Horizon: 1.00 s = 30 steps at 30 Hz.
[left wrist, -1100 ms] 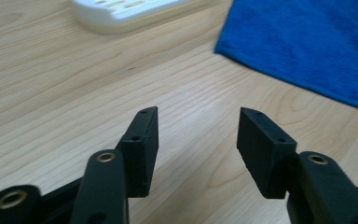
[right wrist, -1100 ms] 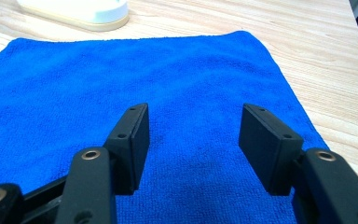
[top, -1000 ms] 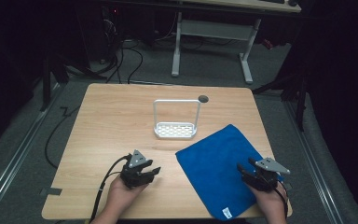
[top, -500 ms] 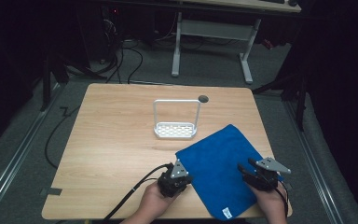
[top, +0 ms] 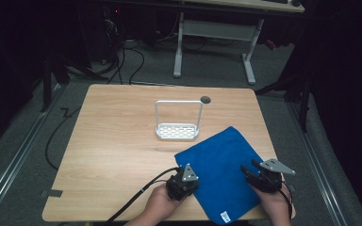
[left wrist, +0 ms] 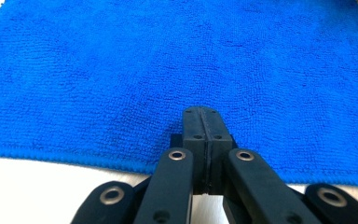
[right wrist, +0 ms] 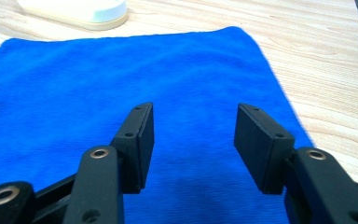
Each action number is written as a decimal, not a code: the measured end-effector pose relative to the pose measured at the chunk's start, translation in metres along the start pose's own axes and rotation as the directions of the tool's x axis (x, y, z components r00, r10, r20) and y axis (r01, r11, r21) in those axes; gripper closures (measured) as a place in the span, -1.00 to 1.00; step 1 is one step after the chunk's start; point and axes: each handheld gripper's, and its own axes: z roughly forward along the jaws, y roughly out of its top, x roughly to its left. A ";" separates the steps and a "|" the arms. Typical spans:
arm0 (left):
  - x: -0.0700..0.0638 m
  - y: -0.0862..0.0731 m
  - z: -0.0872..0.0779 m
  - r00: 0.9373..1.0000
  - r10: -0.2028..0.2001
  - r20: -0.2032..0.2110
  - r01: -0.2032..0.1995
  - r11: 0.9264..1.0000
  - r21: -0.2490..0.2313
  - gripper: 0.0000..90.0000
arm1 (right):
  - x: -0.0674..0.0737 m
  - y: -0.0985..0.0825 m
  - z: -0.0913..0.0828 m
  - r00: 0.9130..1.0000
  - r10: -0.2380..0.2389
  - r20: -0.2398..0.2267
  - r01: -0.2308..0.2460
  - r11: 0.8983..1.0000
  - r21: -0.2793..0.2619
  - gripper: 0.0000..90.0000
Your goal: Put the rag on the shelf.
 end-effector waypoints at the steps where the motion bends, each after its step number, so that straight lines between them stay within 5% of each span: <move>1: 0.001 -0.003 -0.003 1.000 -0.002 0.003 0.002 1.000 0.002 1.00 | 0.000 0.000 0.000 1.000 0.000 0.000 0.000 1.000 0.000 0.06; 12: 0.013 -0.032 -0.035 0.999 -0.032 0.017 0.032 0.999 0.003 1.00 | 0.005 0.001 0.002 1.000 -0.026 -0.018 0.026 1.000 0.007 0.32; 13: 0.015 -0.035 -0.037 0.998 -0.051 0.022 0.051 0.999 -0.004 1.00 | 0.006 0.001 0.003 0.999 -0.045 -0.018 0.045 0.999 0.017 0.62; 14: 0.015 -0.035 -0.037 0.998 -0.051 0.022 0.051 0.999 -0.004 1.00 | 0.006 0.001 0.003 0.999 -0.045 -0.018 0.045 0.999 0.017 0.62; 16: 0.017 -0.036 -0.038 0.998 -0.060 0.026 0.060 0.998 -0.001 1.00 | 0.004 0.002 0.009 0.997 -0.073 -0.014 0.074 0.996 0.049 0.95; 22: 0.021 -0.039 -0.044 0.999 -0.047 0.027 0.047 0.999 0.014 1.00 | -0.005 0.006 0.034 0.996 -0.092 0.006 0.090 0.986 0.143 1.00; 23: 0.023 -0.041 -0.046 0.998 -0.052 0.025 0.052 0.999 0.013 1.00 | -0.006 0.004 0.041 0.997 -0.083 0.002 0.081 0.977 0.196 1.00; 30: 0.043 -0.057 -0.064 0.995 -0.097 -0.004 0.097 0.995 -0.005 1.00 | 0.013 0.001 0.037 0.991 -0.132 -0.039 0.137 0.970 0.199 1.00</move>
